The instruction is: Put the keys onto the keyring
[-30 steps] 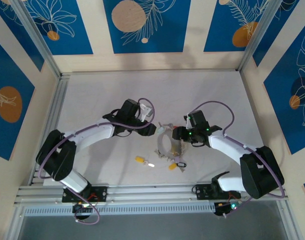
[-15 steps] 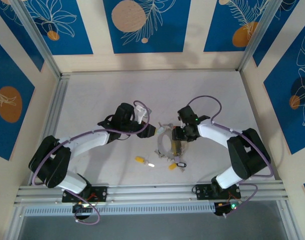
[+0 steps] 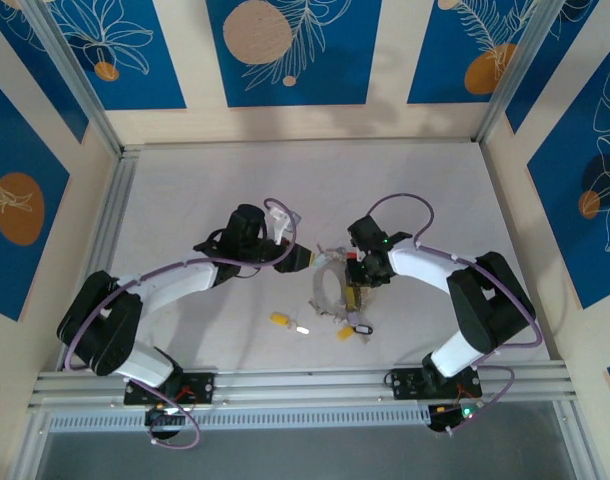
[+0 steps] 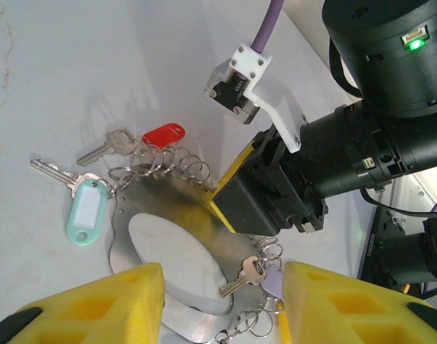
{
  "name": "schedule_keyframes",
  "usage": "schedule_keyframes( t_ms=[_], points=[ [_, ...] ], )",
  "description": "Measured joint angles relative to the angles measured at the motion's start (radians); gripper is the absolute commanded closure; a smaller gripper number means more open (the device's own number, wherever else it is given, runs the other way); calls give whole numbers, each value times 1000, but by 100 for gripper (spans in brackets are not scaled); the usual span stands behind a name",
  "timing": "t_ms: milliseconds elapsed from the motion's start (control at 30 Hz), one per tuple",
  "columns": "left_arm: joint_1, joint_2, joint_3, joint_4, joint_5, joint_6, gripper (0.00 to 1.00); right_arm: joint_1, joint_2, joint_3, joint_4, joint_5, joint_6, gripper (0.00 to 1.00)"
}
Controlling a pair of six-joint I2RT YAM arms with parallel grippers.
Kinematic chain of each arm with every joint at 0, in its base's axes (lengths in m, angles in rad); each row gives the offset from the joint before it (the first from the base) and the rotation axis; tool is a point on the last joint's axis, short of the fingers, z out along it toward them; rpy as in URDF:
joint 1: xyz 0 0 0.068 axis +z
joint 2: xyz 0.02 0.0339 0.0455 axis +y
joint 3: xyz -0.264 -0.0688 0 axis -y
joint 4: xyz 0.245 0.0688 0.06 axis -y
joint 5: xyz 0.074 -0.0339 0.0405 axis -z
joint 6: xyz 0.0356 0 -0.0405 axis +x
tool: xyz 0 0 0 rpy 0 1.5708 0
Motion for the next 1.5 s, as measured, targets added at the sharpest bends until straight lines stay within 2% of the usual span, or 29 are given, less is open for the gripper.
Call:
schedule_keyframes(
  t_ms=[233, 533, 700, 867, 1000, 1267, 1500],
  points=[
    [3, -2, -5, 3, 4, -2, 53, 2, 0, 0, 1, 26, 0, 78],
    [6, -12, -7, 11, 11, -10, 54, 6, 3, 1, 2, 48, -1, 78],
    [8, -12, -8, 11, 11, -16, 57, 13, 17, 4, 1, 53, -5, 85],
    [11, -12, -8, 11, 11, -25, 60, 20, 17, 10, 0, 60, -18, 99],
    [11, -12, -9, 10, 11, -29, 61, 27, 9, 12, 0, 74, -19, 100],
    [13, -40, -9, -45, 9, -24, 62, 62, -105, 11, 19, 116, -80, 100],
    [13, -110, 3, -147, -2, 11, 63, 124, -307, -9, 178, 87, -287, 100]
  ],
)
